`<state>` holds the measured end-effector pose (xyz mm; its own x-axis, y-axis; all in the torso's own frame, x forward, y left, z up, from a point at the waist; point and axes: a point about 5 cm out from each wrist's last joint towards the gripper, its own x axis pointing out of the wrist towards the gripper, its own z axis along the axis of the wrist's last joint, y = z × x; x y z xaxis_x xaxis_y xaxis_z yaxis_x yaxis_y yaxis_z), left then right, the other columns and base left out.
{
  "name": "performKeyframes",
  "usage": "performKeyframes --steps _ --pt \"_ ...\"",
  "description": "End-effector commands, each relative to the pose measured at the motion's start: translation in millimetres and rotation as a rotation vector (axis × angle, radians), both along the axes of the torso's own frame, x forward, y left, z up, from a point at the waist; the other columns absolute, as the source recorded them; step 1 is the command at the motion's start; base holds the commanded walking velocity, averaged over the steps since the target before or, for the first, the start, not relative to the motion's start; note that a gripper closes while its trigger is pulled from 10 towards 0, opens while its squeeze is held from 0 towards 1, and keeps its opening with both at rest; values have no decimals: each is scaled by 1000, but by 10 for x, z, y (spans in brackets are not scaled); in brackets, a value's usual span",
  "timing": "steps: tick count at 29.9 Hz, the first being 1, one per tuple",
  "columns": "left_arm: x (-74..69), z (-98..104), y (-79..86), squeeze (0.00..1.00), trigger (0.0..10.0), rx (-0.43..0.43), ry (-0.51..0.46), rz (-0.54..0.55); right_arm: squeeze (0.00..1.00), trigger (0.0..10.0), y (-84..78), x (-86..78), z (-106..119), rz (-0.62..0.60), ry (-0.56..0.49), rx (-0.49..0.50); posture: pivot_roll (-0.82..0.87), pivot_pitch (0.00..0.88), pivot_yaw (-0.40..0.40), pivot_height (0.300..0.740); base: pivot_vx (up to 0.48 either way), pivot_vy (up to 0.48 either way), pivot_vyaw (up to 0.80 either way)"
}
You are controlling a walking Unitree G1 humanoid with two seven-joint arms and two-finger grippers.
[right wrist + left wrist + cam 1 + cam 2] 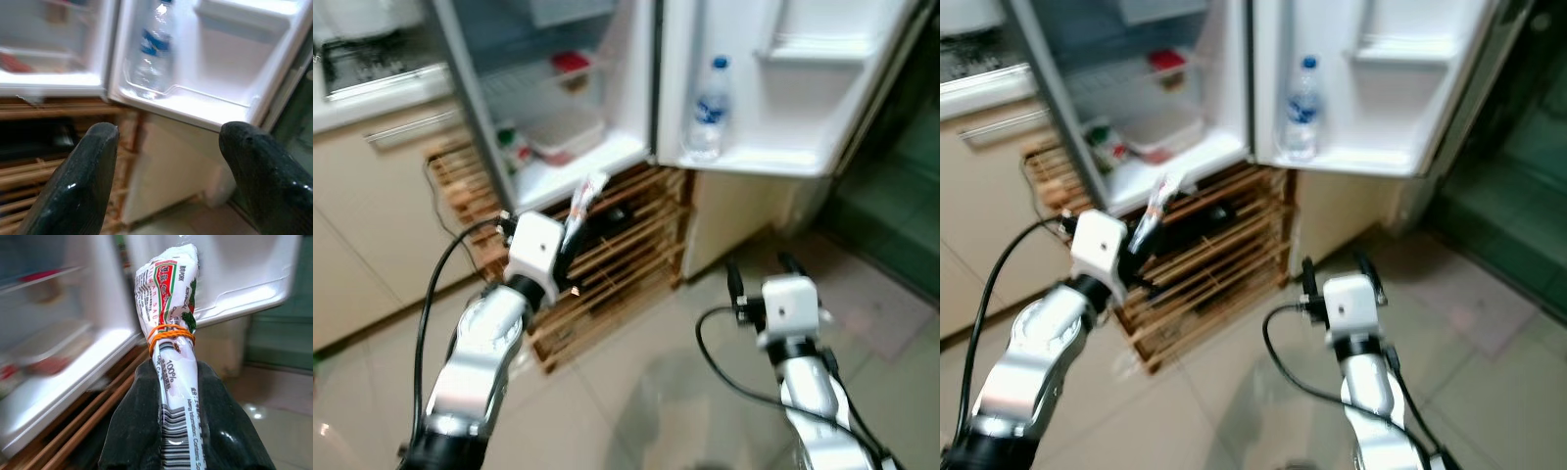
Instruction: Restocking fridge
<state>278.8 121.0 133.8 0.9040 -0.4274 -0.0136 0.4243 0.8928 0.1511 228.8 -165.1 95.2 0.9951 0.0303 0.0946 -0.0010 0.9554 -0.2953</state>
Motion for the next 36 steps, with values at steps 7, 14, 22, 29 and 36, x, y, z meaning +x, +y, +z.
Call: performKeyframes --steps 7,14,22,29,36 --pt "51 84 152 0 10000 20 -40 63 0 10000 89 75 22 13 -7 41 -19 0 58 740 480 0 0" --pt "59 105 148 0 10000 24 -50 67 0 10000 85 118 17 11 0 40 -15 0 57 740 480 0 378" --pt "42 15 207 0 10000 42 -40 115 0 10000 64 154 35 4 -2 57 -18 0 55 740 120 0 600" --pt "-47 -193 272 0 10000 55 -20 170 0 10000 13 140 -74 -16 37 73 -16 0 51 740 0 0 0" --pt "-37 -225 219 0 10000 76 -28 183 0 10000 -5 235 -39 -17 33 75 -16 0 46 740 0 -206 0"
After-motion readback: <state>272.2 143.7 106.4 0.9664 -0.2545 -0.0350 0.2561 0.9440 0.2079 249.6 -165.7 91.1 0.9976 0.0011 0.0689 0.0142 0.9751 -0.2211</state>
